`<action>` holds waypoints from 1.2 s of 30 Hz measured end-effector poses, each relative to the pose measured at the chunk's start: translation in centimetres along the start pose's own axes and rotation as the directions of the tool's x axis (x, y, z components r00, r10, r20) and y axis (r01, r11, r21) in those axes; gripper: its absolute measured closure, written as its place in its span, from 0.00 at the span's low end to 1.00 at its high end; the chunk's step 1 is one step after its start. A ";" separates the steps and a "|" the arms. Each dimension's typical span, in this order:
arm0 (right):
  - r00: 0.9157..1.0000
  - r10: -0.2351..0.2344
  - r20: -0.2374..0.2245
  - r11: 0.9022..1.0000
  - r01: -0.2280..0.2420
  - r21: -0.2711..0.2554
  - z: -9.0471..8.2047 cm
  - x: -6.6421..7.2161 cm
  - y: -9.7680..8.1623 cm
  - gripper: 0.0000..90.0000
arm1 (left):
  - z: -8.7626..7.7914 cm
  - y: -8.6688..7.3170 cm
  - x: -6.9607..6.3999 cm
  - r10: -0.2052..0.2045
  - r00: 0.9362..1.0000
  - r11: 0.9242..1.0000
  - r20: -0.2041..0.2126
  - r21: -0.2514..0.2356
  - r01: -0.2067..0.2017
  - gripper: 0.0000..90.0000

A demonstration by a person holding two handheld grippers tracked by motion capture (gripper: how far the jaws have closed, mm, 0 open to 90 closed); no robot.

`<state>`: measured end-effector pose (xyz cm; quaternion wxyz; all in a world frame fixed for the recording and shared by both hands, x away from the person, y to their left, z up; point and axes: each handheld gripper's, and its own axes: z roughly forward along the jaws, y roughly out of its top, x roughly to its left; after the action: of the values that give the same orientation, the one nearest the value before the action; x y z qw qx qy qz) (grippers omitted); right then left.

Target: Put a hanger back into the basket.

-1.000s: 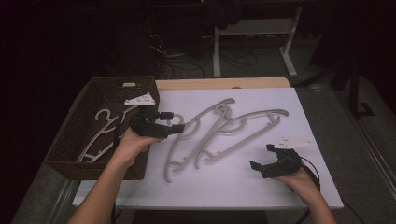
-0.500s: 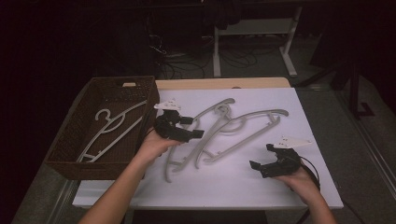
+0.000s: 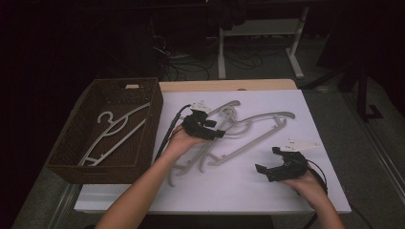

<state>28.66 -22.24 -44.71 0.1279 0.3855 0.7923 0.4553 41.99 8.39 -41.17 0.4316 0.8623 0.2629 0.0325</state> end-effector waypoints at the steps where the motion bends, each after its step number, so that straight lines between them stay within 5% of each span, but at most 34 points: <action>1: 1.000 0.000 -0.001 1.000 0.000 -0.001 0.0 0.0 0.0 0.02 | 0.5 0.0 0.2 0.006 1.000 1.000 -0.003 0.009 -0.006 0.47; 12: 1.000 0.001 -0.006 1.000 -0.001 -0.007 -0.1 -0.1 0.0 0.02 | 3.7 0.2 0.4 0.078 0.995 0.992 -0.059 0.100 -0.072 0.54; 27: 1.000 0.003 -0.008 1.000 -0.003 -0.011 -0.2 -0.1 0.0 0.03 | 5.4 0.0 -0.3 0.108 0.993 0.982 -0.054 0.163 -0.098 0.62; 36: 1.000 0.002 -0.011 1.000 -0.002 -0.016 -0.2 0.0 0.1 0.03 | 6.2 0.0 -1.0 0.148 0.985 0.961 -0.093 0.247 -0.121 0.65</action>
<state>28.63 -22.36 -44.52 0.1261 0.3826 0.7889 0.4640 42.85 3.40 -44.82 0.3055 0.9210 0.2293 0.0772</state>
